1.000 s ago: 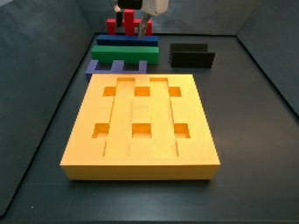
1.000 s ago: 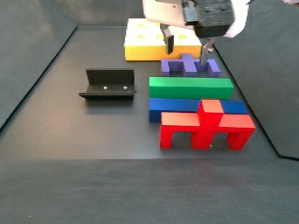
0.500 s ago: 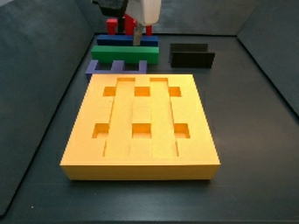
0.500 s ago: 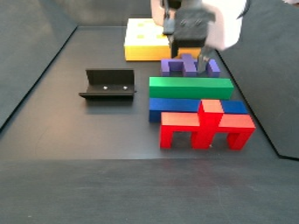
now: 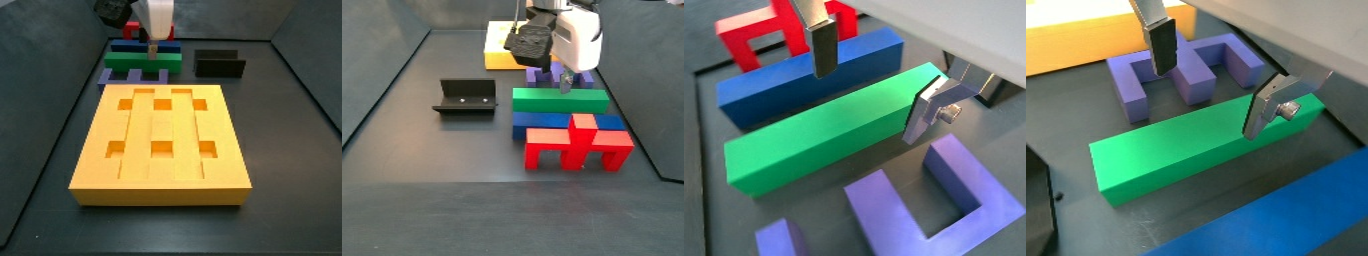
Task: Pick up the green object. Move up. Move to above the board. Insert the green object.
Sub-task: Pick up the green object.
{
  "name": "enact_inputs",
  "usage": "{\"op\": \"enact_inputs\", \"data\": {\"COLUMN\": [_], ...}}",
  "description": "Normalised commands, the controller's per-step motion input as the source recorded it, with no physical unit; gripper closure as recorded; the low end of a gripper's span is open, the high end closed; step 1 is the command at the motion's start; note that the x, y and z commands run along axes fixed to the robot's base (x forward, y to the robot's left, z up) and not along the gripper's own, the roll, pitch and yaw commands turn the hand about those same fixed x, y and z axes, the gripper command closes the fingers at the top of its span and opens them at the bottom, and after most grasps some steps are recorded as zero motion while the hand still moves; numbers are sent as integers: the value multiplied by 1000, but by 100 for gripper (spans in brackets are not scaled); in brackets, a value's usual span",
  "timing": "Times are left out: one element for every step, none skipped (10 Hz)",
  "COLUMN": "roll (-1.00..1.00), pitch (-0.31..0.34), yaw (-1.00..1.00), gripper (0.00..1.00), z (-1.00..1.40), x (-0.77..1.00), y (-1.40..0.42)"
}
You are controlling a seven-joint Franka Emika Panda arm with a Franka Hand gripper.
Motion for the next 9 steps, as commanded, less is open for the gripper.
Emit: {"op": "enact_inputs", "data": {"roll": [-64,-99,-136,-197,-181,-137,-144,-131,-131], "pitch": [50,4,0,-14,-24,-27,0,0,0], "yaw": [-603,-429,-349,-157,-120,-177,-171,-134,-169], "gripper": [0,0,0,0,0,0,0,0,0], "z": [-200,-274,-229,-183,-183,-163,-43,-71,-71], "x": [0,-66,-171,-203,-197,-269,-154,0,0], "y": [94,140,60,23,17,129,189,194,137]}}
